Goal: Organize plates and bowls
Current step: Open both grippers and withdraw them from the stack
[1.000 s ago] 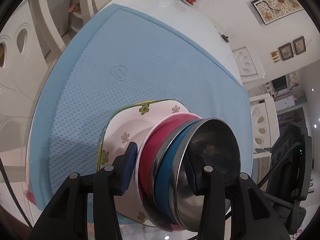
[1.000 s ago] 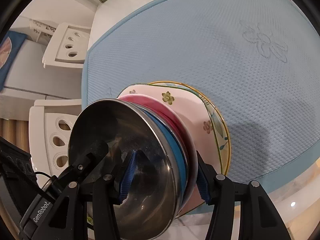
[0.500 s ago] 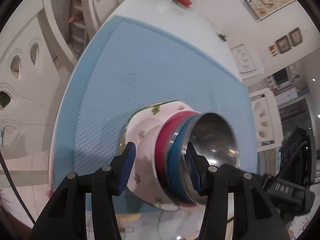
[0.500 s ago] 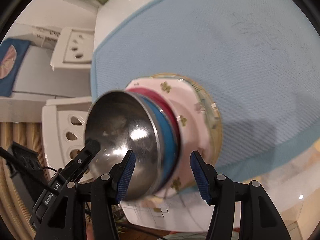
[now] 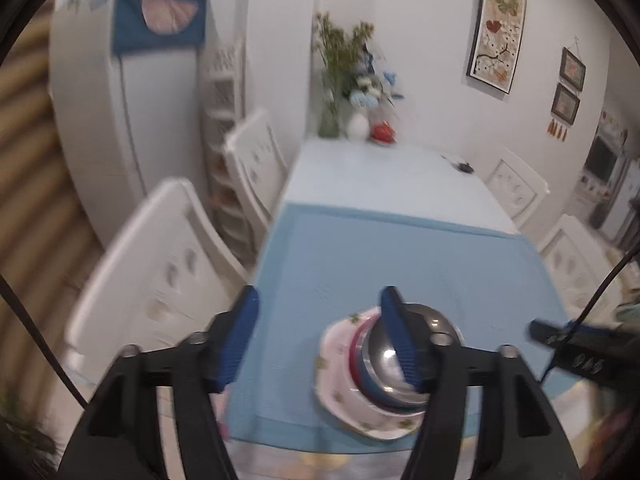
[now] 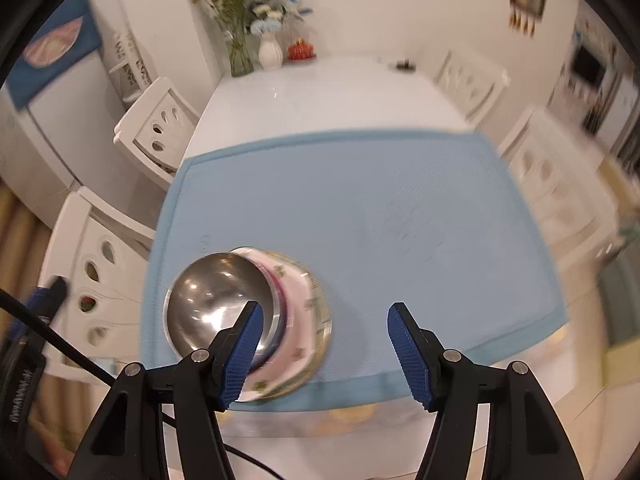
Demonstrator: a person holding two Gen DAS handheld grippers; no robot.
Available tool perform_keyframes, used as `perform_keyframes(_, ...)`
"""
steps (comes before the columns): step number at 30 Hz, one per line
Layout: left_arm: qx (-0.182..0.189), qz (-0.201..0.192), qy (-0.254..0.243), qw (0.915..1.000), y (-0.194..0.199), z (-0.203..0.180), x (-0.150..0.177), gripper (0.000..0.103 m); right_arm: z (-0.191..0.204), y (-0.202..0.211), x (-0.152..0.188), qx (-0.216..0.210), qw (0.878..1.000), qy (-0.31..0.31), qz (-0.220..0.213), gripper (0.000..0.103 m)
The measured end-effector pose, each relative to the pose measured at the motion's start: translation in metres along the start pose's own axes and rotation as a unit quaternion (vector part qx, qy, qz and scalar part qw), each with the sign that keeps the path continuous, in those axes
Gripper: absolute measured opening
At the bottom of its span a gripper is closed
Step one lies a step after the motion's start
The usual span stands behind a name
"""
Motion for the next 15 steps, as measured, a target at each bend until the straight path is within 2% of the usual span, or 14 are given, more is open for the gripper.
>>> perform_keyframes(2,-0.009,-0.002,-0.012,0.9999,0.011,-0.006,0.004,0.063,-0.005,0.014,0.005,-0.007,1.0,0.008,-0.02,0.063)
perform_keyframes(6,0.001,-0.004,-0.012,0.9999,0.027,-0.023,0.013,0.063,-0.011,0.035,0.025,-0.045,0.999,0.001,-0.029,0.063)
perform_keyframes(8,-0.003,-0.005,-0.005,1.0,0.036,-0.026,0.02,0.063,-0.013,0.042,0.039,-0.039,0.999,0.0,-0.037,0.063)
perform_keyframes(12,-0.013,0.009,0.017,0.9997,0.047,-0.03,0.032,0.063,-0.018,0.047,0.065,0.002,0.999,-0.001,-0.044,0.063)
perform_keyframes(15,-0.015,0.018,0.027,0.9994,0.055,-0.031,0.04,0.063,-0.021,0.05,0.077,-0.001,0.999,0.001,-0.036,0.063)
Point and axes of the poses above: each gripper's, at about its wrist camera, not at the fingertips, and y roughly against the way its jaws point, z to its left, x to its underside, the point moved 3 cm from there along -y, roughly the way its jaws point, and after that the axes turned 8 degrees about z, right-handed, at the moved point
